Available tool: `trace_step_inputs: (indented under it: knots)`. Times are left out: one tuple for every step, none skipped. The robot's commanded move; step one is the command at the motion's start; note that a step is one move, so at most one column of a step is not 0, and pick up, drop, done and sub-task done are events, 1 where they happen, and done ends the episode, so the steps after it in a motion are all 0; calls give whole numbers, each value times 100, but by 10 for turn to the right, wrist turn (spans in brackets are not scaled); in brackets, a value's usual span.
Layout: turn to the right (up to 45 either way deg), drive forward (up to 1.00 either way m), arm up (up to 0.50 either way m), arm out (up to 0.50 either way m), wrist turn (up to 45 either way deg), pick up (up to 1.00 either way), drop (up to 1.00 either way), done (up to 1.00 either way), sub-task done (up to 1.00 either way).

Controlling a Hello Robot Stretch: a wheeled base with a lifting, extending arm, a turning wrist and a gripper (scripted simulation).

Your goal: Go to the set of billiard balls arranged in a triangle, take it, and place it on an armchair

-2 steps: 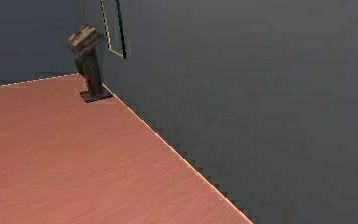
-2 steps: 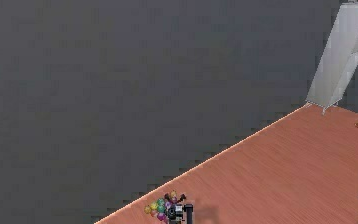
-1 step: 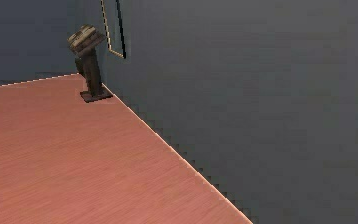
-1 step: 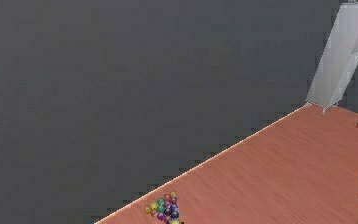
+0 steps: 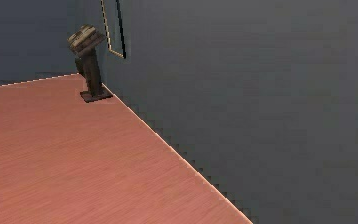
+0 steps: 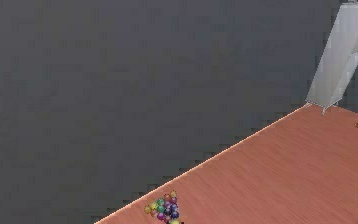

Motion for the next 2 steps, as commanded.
trace_step_inputs:
  knots:
    - [0,0,10,0,0,0,0,0,0]
    - [0,0,50,0,0,0,0,0,0]
